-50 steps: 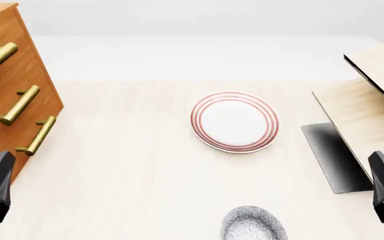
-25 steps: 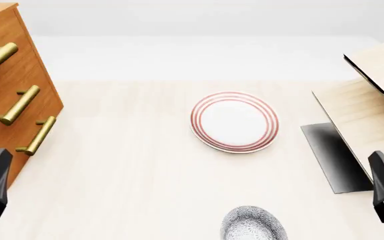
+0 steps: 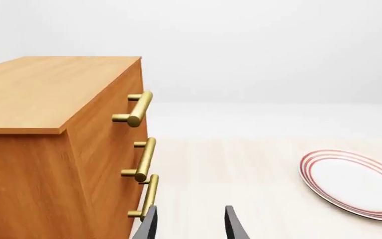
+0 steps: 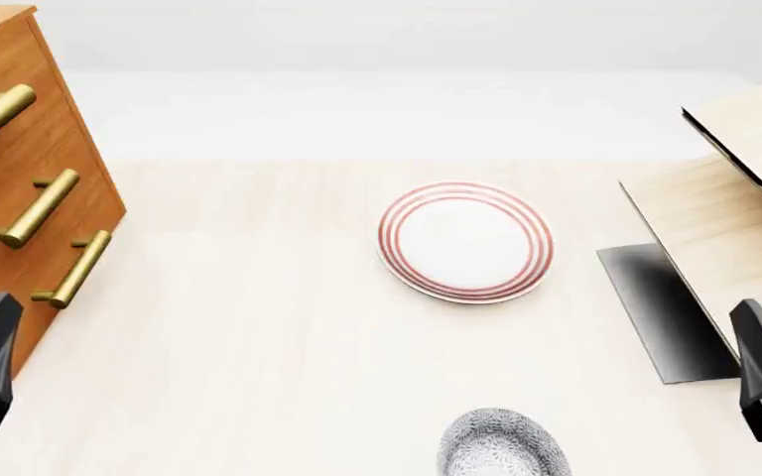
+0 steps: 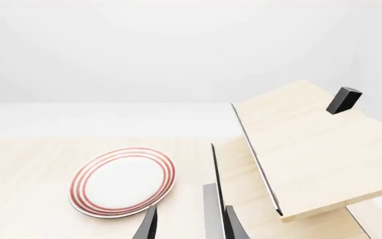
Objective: Open the top drawer of the cabinet and put the bowl in it.
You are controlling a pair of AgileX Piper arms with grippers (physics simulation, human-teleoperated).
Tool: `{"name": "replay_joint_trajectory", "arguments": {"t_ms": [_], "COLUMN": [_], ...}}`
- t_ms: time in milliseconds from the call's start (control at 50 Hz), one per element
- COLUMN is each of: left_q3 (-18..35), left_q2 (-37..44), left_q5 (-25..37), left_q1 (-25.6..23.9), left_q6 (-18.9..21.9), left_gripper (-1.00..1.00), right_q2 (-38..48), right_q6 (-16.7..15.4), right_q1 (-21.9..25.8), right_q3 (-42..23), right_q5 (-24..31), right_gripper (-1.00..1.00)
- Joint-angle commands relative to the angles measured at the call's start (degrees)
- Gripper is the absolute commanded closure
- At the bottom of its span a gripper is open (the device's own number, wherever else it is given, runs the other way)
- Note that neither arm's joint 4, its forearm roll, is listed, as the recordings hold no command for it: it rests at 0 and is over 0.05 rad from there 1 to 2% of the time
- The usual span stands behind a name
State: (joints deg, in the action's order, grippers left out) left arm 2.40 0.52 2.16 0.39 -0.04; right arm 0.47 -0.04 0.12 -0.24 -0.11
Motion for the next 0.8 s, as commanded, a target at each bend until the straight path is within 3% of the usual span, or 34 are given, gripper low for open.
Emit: {"name": "replay_joint_trajectory", "arguments": {"t_ms": [20,40,80,100,120,180,260,320,380,500,560,720,760,800], "left_q3": [0.39,1.19,0.99,0.06,0.00,1.33,2.30,3.84,4.36,6.01,7.00,8.58,8.34,8.81], "left_q2": [2.02,1.69,4.49,13.47,14.71,13.91,12.51,11.86,10.44,11.98,12.54,12.35,13.57,13.54], "left_q5": [0.05,1.38,-0.14,-5.73,-7.09,-5.65,-3.50,-1.33,0.06,-0.40,-0.13,0.20,-1.24,-1.43], "left_q1": [0.76,-0.03,0.72,1.60,2.22,0.86,1.29,1.06,2.24,0.95,-0.27,-0.62,-0.98,-1.23], "left_q6": [0.01,4.50,5.41,14.52,16.31,16.57,20.95,20.97,26.38,32.51,32.79,39.98,43.61,44.17], "left_gripper": [-1.00,-1.00,-1.00,-1.00,-1.00,-1.00,-1.00,-1.00,-1.00,-1.00,-1.00,-1.00,-1.00,-1.00], "right_q2": [0.03,0.04,0.05,0.04,0.07,0.05,0.07,0.07,0.06,0.06,0.06,0.04,0.09,0.07], "right_q6": [0.00,0.01,0.02,0.00,0.02,0.01,0.01,0.00,0.00,-0.03,-0.01,-0.04,-0.02,-0.01], "right_q1": [0.01,0.01,0.01,0.02,0.01,0.02,0.03,0.03,0.04,0.05,0.05,0.06,0.05,0.05], "right_q3": [0.00,0.00,0.00,0.00,0.00,0.00,0.00,0.00,0.00,0.00,0.00,0.00,0.00,0.00], "right_q5": [0.00,-0.01,-0.01,-0.01,-0.01,-0.01,-0.01,-0.01,-0.01,-0.01,-0.01,-0.01,-0.01,-0.01], "right_gripper": [-1.00,-1.00,-1.00,-1.00,-1.00,-1.00,-1.00,-1.00,-1.00,-1.00,-1.00,-1.00,-1.00,-1.00]}}
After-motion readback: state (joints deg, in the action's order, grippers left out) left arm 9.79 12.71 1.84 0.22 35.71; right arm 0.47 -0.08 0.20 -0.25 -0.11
